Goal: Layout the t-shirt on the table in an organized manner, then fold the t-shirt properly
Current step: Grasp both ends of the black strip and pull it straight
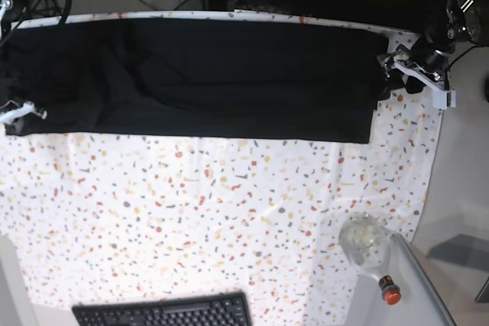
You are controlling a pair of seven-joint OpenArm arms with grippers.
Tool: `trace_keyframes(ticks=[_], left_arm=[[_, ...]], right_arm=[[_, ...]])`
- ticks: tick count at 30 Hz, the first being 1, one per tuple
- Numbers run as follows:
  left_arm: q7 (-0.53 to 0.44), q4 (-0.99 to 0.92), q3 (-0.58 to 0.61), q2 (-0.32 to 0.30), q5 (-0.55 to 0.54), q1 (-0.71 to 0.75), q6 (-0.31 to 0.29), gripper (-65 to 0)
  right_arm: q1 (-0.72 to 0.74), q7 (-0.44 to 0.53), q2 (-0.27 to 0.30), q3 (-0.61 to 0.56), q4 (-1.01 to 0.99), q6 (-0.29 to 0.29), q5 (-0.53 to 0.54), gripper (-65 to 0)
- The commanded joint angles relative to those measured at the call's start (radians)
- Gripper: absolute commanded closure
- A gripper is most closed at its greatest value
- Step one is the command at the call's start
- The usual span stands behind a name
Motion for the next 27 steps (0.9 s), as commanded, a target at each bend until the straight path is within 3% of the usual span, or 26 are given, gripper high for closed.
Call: trace_keyframes(ticks=[1, 9, 11, 12, 15, 17, 22, 27], left_arm=[[-0.021, 0.002, 0.001, -0.009, -0.020, -0.013, -0.020, -56.4], [-0.024, -0.090, 0.117, 0.009, 0.013, -0.047, -0.023, -55.9], [-0.031, -0.113, 0.117, 0.011, 0.051, -0.061, -0.023, -51.8], [-0.045, -0.130, 0.122, 0.011, 0.076, -0.069, -0.023, -45.7], [-0.082, -0.184, 0.125, 0.011, 0.140, -0.085, -0.022, -16.0], [-0.099, -0.222, 0.117, 0.006, 0.163, -0.105, -0.022, 0.0], [-0.154, -0.263, 0.077, -0.041, 0.174, -0.121, -0.019, 0.0], [-0.156, -0.182, -0.013, -0.075, 0.177, -0.107, -0.017, 0.0]], right_arm=[[0.008, 0.024, 0.017, 0.004, 0.016, -0.001, 0.009, 0.0], [-0.009, 0.023, 0.016, 0.004, 0.022, 0.001, 0.009, 0.0], [-0.013, 0.024, 0.016, 0.004, 0.025, 0.001, 0.009, 0.0], [-0.013, 0.024, 0.016, 0.004, 0.024, 0.001, 0.009, 0.0], [-0.022, 0.024, 0.016, 0.009, 0.024, 0.001, 0.009, 0.0], [-0.029, 0.026, 0.017, 0.006, 0.024, 0.001, 0.009, 0.0], [-0.039, 0.026, 0.016, 0.006, 0.022, 0.001, 0.009, 0.0], [-0.050, 0.026, 0.017, 0.006, 0.024, 0.001, 0.009, 0.0]])
